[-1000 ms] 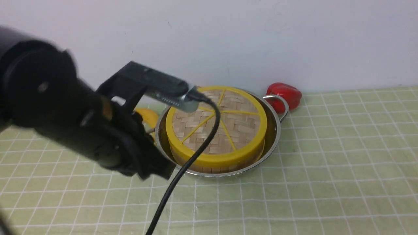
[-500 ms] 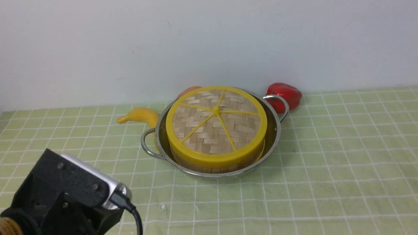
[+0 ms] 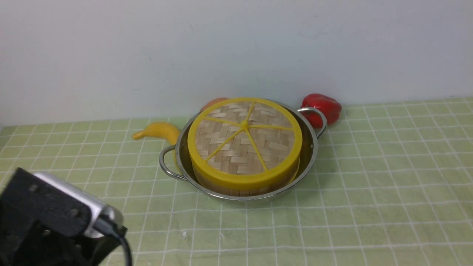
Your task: Place the steamer in the pot on the green tablecloth, and put the lid on the steamer.
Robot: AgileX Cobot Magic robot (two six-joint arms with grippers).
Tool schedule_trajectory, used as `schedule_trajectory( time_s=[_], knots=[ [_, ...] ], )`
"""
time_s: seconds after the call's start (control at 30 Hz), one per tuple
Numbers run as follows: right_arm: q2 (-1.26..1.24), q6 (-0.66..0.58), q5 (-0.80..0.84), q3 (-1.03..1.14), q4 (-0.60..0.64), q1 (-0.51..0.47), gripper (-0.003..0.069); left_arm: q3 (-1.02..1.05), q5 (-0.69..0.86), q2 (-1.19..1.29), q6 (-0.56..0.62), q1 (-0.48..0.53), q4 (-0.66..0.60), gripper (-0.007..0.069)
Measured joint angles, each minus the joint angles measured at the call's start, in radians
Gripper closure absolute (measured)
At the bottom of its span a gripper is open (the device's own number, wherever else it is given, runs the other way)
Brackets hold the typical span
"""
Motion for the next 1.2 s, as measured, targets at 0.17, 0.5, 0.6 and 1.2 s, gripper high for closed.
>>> schedule_trajectory(
  time_s=[0.17, 0.5, 0.6, 1.2],
  knots=[
    [0.000, 0.000, 0.000, 0.000, 0.004, 0.000, 0.0649, 0.058, -0.037, -0.290, 0.053, 0.193, 0.092, 0.0592],
    [0.001, 0.000, -0.004, 0.001, 0.008, 0.000, 0.0622, 0.396, -0.246, -0.653, 0.052, 0.473, 0.167, 0.0571],
    [0.001, 0.000, -0.007, 0.001, 0.008, 0.000, 0.0613, 0.536, -0.326, -0.655, 0.036, 0.514, 0.154, 0.0561],
    [0.001, 0.000, -0.013, 0.002, 0.008, 0.000, 0.0582, 0.550, -0.402, -0.657, 0.011, 0.516, 0.152, 0.0529]
  ],
)
